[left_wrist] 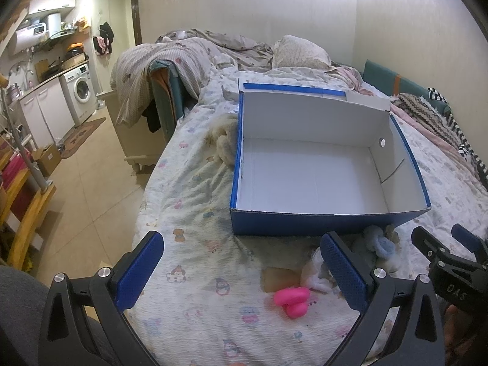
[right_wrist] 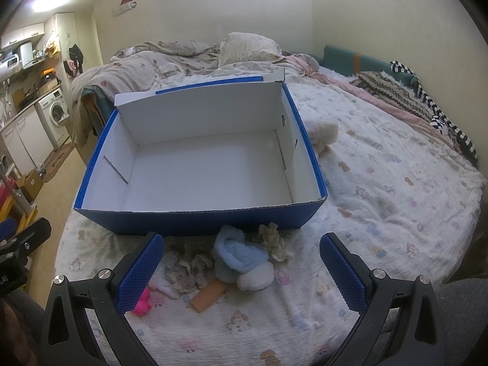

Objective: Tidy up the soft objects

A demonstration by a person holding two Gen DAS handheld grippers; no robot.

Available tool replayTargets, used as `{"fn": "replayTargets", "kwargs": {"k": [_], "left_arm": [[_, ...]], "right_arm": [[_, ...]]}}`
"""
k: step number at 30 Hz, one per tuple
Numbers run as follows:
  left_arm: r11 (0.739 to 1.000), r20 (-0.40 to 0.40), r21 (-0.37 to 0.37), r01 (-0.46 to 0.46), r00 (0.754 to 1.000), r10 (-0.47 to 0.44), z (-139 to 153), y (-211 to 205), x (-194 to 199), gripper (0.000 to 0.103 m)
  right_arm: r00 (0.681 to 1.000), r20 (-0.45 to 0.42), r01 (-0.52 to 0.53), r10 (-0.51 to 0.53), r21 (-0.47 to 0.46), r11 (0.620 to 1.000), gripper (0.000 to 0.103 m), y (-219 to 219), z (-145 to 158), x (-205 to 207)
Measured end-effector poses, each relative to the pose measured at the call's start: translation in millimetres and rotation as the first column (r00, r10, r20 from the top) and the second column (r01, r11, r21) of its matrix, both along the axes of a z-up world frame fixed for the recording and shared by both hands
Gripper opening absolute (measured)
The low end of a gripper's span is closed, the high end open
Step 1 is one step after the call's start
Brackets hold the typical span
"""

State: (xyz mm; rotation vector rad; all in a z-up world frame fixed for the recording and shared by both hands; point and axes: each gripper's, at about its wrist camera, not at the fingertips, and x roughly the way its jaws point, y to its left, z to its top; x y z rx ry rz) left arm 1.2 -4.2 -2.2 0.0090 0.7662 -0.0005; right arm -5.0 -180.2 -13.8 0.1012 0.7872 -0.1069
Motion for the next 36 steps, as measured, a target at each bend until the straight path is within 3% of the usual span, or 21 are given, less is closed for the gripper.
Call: {"fn": "replayTargets", "kwargs": {"k": [36], "left_arm": [[1.000,-0.005,0.001,-0.002,1.000,0.002,-1.5,-0.3,1.0,0.103]], "right_arm": [[1.000,-0.001,-0.002,0.002,0.000,1.000,0.103,0.4,-0.2,-0.1]]}}
